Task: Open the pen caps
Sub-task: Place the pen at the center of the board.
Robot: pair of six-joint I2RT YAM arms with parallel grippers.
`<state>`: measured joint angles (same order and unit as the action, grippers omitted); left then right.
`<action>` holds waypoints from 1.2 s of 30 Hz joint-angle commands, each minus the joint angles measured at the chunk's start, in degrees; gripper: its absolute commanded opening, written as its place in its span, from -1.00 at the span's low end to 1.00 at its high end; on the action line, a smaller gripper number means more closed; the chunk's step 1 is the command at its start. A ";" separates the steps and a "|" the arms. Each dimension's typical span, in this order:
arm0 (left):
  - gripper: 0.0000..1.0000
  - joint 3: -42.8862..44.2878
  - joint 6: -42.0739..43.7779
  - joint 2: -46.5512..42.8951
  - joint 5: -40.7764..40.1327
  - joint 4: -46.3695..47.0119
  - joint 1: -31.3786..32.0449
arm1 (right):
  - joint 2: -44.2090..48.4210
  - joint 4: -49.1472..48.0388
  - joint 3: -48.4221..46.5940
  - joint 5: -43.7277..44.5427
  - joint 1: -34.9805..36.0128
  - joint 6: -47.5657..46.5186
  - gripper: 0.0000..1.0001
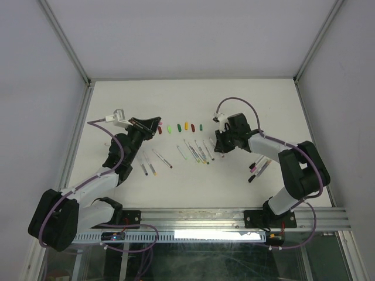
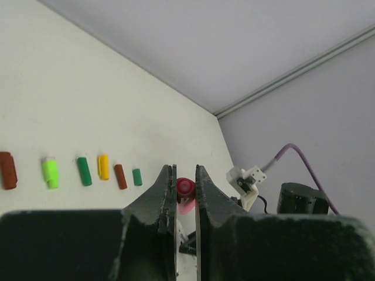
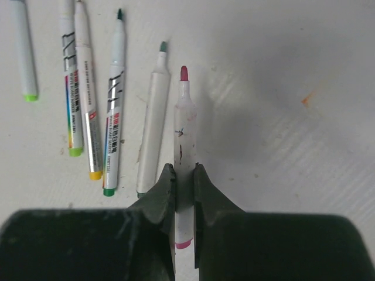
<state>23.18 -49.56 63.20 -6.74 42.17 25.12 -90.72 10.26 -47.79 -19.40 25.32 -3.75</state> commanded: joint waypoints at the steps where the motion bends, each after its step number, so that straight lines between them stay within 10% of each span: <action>1: -1.00 -0.75 -2.01 -4.82 1.02 -7.62 0.10 | -0.65 -1.49 -3.33 7.40 -0.16 4.19 -1.00; 19: -1.00 -1.79 -7.21 -8.35 0.86 -18.53 0.27 | -4.49 1.83 -5.96 8.02 -0.18 4.37 -0.58; 36: -1.00 -3.24 -4.71 -3.01 11.04 -7.12 1.18 | 1.37 1.96 -6.44 5.67 -0.92 3.28 -0.23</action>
<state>21.02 -55.96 58.85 -0.75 27.42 25.54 -93.91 13.56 -52.07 -12.29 25.02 0.47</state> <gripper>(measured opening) 0.096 0.383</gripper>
